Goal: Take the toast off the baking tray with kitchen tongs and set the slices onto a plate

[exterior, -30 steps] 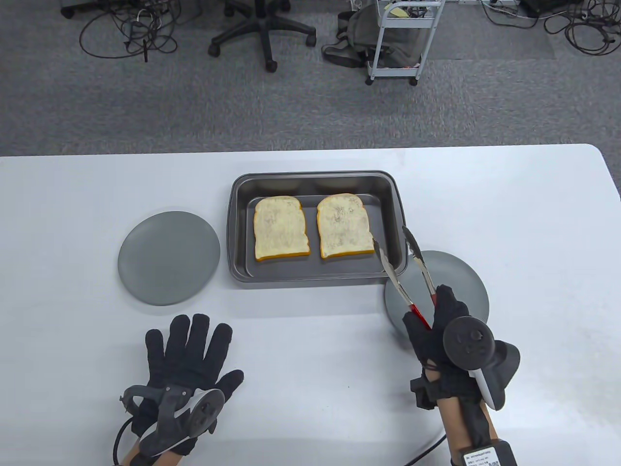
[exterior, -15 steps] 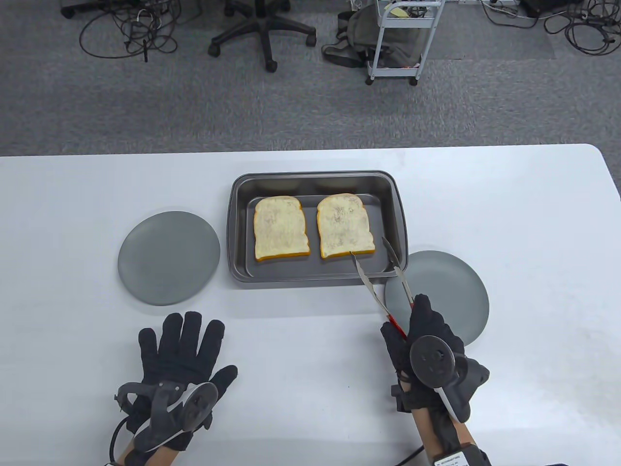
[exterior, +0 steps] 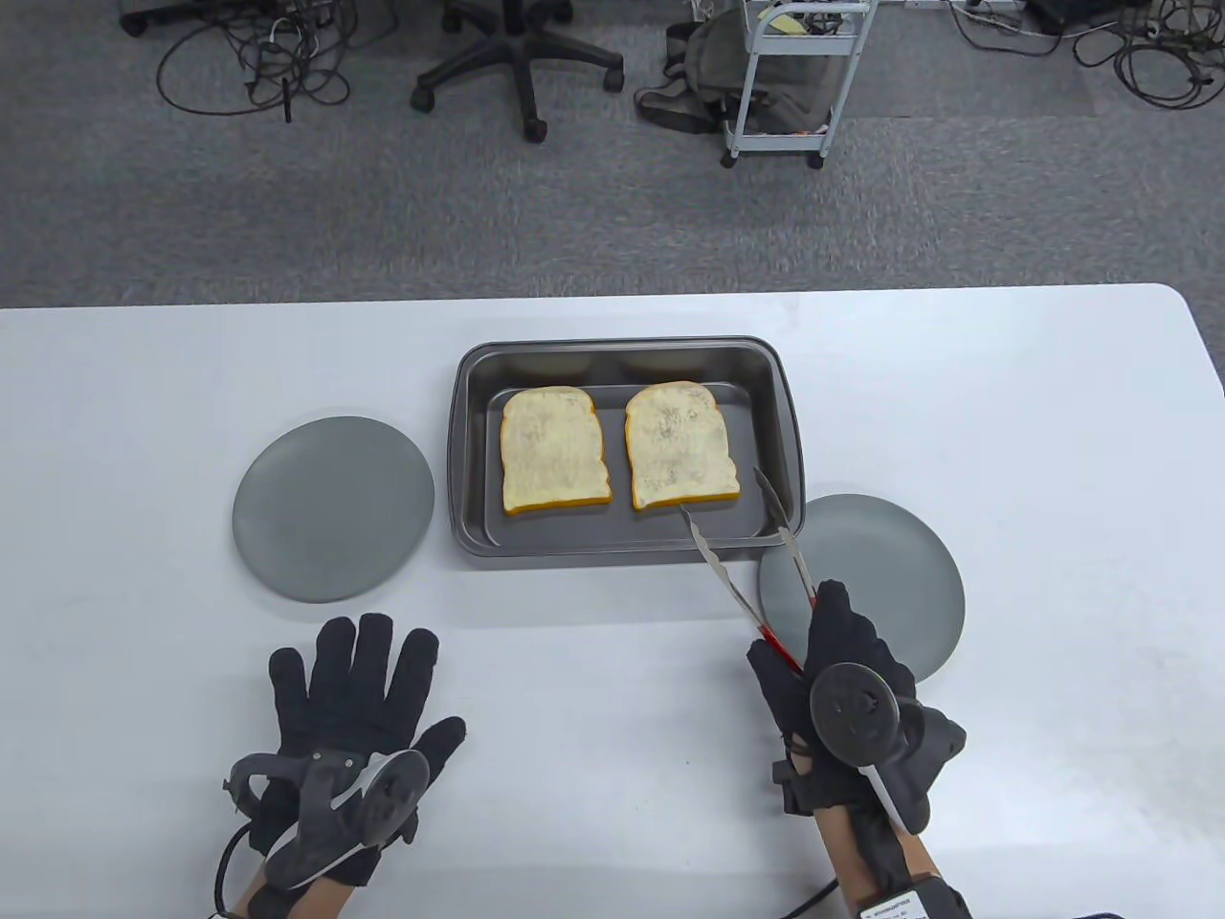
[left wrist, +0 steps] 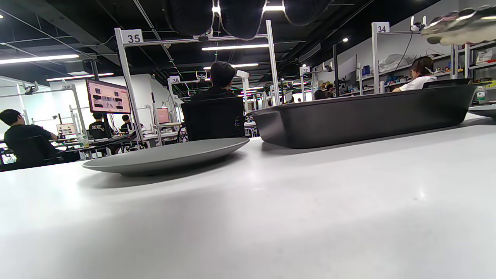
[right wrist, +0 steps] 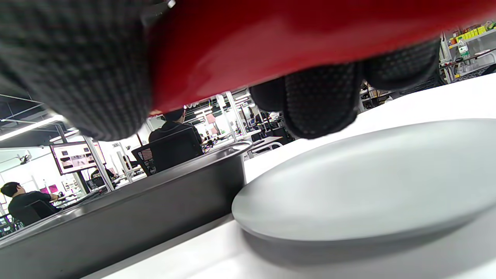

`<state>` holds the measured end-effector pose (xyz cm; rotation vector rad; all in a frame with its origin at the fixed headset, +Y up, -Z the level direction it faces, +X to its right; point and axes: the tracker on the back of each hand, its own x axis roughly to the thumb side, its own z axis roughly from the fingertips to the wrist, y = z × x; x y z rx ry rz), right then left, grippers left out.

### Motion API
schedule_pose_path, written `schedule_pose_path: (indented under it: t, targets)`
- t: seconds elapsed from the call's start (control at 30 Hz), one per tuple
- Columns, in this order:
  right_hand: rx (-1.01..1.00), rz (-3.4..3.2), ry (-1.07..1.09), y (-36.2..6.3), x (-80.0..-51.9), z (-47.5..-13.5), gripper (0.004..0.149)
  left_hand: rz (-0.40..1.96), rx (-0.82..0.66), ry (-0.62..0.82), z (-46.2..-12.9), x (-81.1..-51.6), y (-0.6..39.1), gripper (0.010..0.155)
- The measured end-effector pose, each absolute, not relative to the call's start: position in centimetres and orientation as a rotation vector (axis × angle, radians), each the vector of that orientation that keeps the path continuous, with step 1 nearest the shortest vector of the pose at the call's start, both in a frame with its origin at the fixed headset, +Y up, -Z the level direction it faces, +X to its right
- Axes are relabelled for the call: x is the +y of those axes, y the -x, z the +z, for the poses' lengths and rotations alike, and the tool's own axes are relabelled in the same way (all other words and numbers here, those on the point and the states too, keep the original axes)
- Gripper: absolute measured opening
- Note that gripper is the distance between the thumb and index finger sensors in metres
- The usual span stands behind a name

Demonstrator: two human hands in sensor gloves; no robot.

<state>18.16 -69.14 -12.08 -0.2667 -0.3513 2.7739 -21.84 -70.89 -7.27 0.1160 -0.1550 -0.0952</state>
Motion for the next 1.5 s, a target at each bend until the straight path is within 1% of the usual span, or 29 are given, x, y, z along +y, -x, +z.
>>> schedule_pose_path:
  t: [0.47, 0.73, 0.93, 1.1, 1.23, 1.37, 1.5]
  targets:
    - [-0.341, 2.75, 0.237, -18.4, -69.1, -11.9, 0.092, -0.101, -0.116, -0.127, -7.3, -70.7, 22.2, 0.082]
    - [-0.324, 2.732, 0.239, -18.8, -69.0, -11.9, 0.092, -0.036, -0.034, -0.139, -8.0, -69.6, 23.9, 0.081]
    - [-0.301, 2.713, 0.246, -19.1, -69.0, -12.1, 0.091, 0.101, 0.054, -0.098, -10.0, -68.9, 26.6, 0.08]
    - [-0.268, 2.698, 0.251, -19.5, -69.1, -12.2, 0.091, 0.206, 0.166, -0.046, -12.7, -68.7, 29.3, 0.081]
    - [-0.249, 2.695, 0.254, -19.6, -69.1, -12.4, 0.091, 0.302, 0.281, 0.006, -14.9, -69.4, 31.2, 0.084]
    - [-0.231, 2.693, 0.258, -19.6, -69.2, -12.5, 0.091, 0.29, 0.401, 0.039, -17.2, -70.3, 32.8, 0.086]
    - [-0.219, 2.685, 0.264, -19.8, -69.2, -12.6, 0.091, 0.294, 0.525, 0.1, -18.9, -71.5, 34.0, 0.083]
